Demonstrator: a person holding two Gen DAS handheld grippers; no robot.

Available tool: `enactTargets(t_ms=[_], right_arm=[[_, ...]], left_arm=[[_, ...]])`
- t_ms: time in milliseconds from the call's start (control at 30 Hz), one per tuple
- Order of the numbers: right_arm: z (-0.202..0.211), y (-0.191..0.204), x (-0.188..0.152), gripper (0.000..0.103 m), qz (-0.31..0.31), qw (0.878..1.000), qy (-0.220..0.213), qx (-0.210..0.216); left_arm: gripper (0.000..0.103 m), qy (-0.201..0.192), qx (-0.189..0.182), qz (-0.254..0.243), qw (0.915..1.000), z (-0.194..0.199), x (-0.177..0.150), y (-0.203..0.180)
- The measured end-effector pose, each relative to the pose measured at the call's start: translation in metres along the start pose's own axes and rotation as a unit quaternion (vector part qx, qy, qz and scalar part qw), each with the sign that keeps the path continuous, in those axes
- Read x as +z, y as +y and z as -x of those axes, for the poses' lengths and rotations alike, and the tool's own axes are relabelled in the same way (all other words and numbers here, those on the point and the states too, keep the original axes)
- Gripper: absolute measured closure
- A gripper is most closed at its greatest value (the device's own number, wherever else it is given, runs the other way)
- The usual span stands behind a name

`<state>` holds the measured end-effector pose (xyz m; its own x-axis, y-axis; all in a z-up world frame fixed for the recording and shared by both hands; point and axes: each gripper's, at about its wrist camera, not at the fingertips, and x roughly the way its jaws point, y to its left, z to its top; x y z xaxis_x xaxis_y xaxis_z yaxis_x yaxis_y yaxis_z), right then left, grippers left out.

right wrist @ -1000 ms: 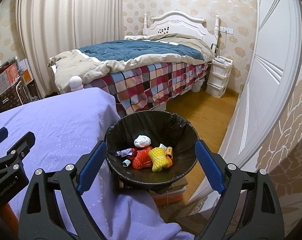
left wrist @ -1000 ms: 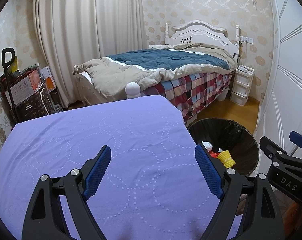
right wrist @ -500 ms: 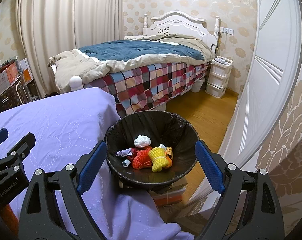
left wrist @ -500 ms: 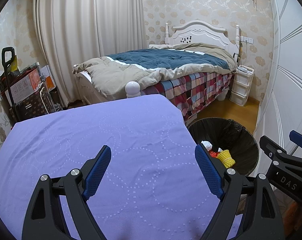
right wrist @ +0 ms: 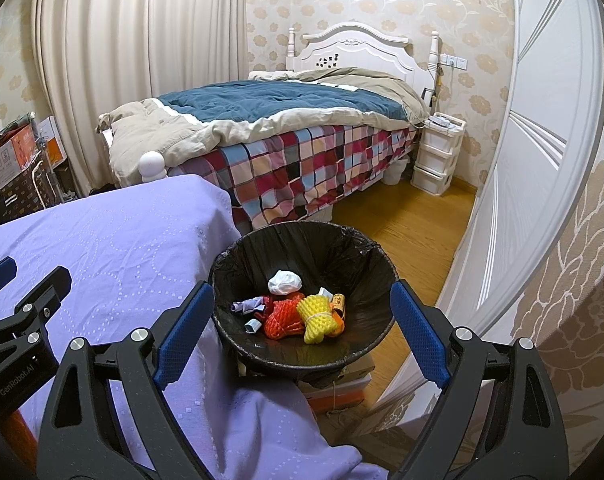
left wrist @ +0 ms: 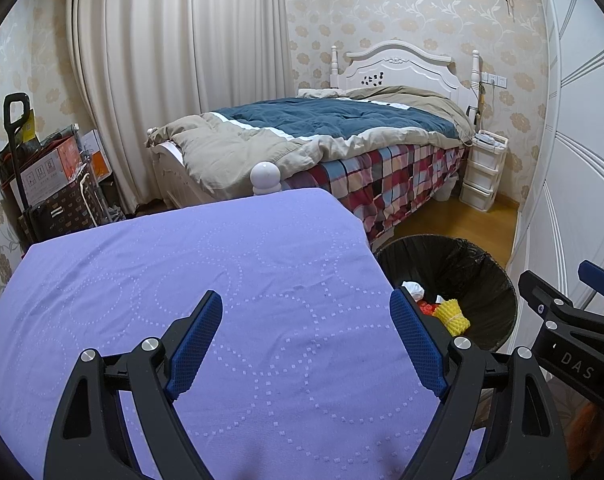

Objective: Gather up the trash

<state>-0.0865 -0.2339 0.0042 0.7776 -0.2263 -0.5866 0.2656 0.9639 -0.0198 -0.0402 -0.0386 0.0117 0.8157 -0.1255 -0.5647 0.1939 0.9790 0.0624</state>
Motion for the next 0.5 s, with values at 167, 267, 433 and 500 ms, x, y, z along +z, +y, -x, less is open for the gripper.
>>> enactTargets(t_ms=[167, 267, 433, 500], right_arm=[[0.0001, 0.0007, 0.0000, 0.015, 0.000, 1.000, 0.000, 0.000], [-0.0002, 0.0004, -0.0002, 0.015, 0.000, 1.000, 0.000, 0.000], [-0.0003, 0.0009, -0.0004, 0.015, 0.000, 1.000, 0.000, 0.000], [-0.0004, 0.0009, -0.0005, 0.015, 0.000, 1.000, 0.000, 0.000]], left_arm=[[0.020, 0.000, 0.000, 0.000, 1.0000, 0.0001, -0.0001, 0.0003], [0.020, 0.000, 0.000, 0.000, 1.0000, 0.0000, -0.0001, 0.0005], [0.020, 0.000, 0.000, -0.001, 1.0000, 0.0003, -0.0005, 0.0006], [0.020, 0.000, 0.000, 0.000, 1.0000, 0.0001, -0.0004, 0.0005]])
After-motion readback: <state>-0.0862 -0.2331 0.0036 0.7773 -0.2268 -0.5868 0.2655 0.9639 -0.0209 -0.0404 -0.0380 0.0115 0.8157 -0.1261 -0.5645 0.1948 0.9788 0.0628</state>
